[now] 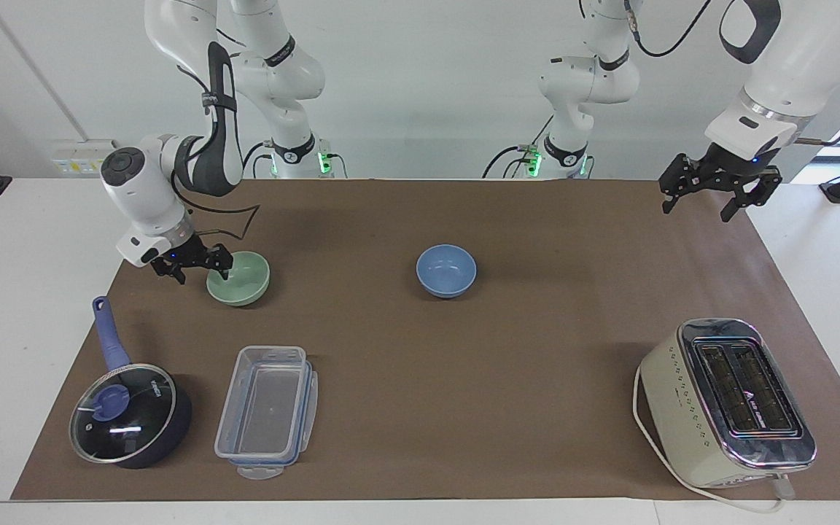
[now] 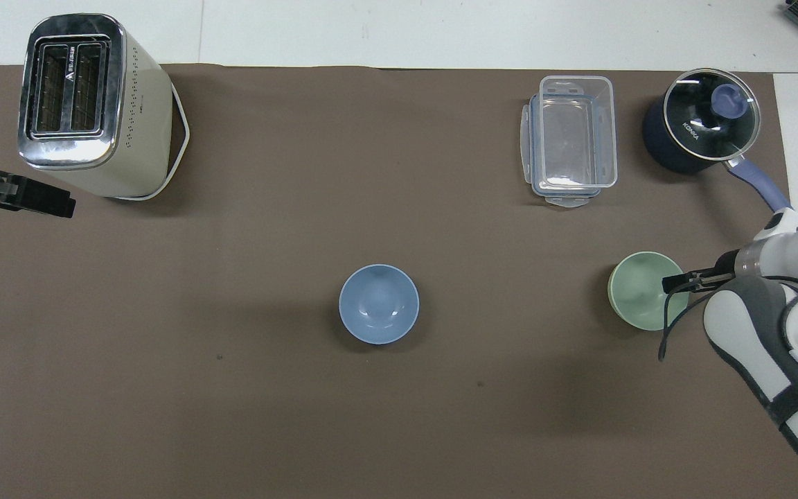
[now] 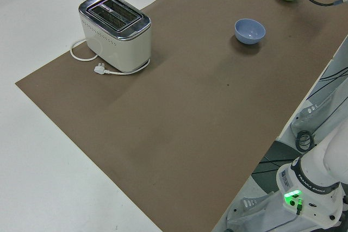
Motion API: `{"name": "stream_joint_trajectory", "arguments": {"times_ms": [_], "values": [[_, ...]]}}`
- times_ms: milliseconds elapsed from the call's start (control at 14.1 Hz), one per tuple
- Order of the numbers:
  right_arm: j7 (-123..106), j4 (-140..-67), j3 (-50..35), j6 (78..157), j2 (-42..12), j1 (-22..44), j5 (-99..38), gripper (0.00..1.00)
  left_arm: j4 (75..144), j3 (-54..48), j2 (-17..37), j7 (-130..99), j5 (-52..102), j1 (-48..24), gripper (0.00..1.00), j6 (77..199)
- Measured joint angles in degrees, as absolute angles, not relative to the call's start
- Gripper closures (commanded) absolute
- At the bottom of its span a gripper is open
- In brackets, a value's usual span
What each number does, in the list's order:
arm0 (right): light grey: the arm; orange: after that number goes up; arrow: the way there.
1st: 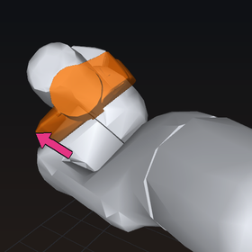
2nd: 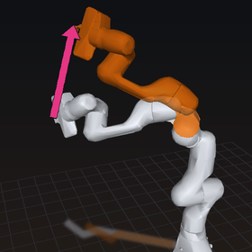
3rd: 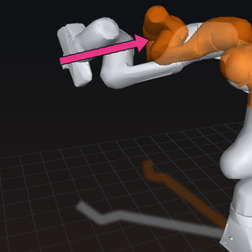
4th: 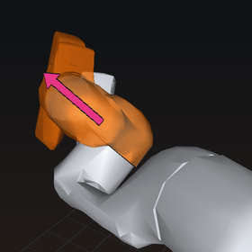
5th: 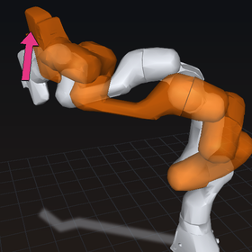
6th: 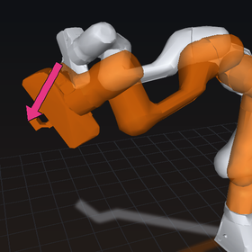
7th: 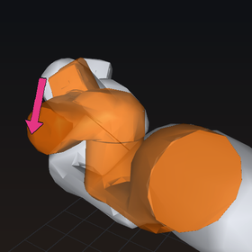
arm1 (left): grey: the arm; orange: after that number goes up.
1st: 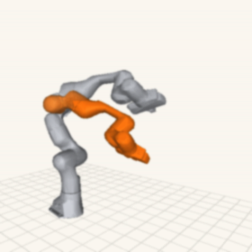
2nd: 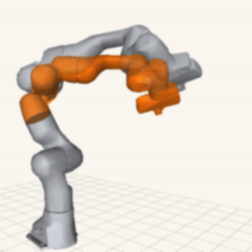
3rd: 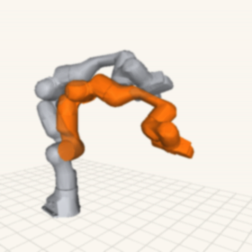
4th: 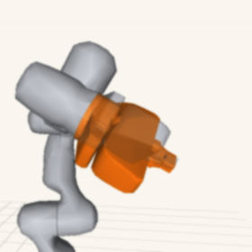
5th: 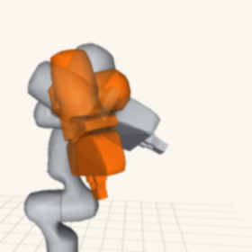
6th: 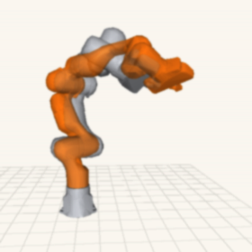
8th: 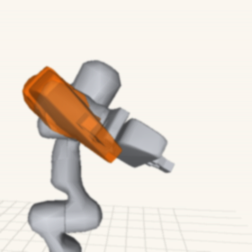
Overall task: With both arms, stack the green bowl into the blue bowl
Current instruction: 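Grasp the green bowl rim with the right gripper, then carry the green bowl with the right gripper over the blue bowl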
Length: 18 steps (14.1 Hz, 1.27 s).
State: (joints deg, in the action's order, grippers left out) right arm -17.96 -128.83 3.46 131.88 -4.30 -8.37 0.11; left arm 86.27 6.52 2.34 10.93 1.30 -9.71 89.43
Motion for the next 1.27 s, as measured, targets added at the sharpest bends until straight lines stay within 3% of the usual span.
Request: {"name": "stream_joint_trajectory", "arguments": {"times_ms": [141,566,990,1273], "values": [[-17.96,-129.03,3.41,131.88,-4.30,-8.37,0.11,1.00,86.27,6.55,2.18,10.93,1.30,-9.09,0.00,88.68],[-18.00,-128.50,3.19,131.42,-4.22,-8.17,0.04,1.00,86.22,6.71,2.02,10.94,1.28,-7.29,0.00,88.09],[-20.15,-117.94,2.71,116.32,-2.10,-7.85,-3.10,1.00,86.22,6.33,1.50,10.94,1.28,-7.23,0.00,87.58],[-16.73,-113.70,-1.40,111.80,-1.01,-5.14,-7.13,1.00,86.22,6.33,1.50,10.94,1.28,-7.22,0.00,87.22]]}}
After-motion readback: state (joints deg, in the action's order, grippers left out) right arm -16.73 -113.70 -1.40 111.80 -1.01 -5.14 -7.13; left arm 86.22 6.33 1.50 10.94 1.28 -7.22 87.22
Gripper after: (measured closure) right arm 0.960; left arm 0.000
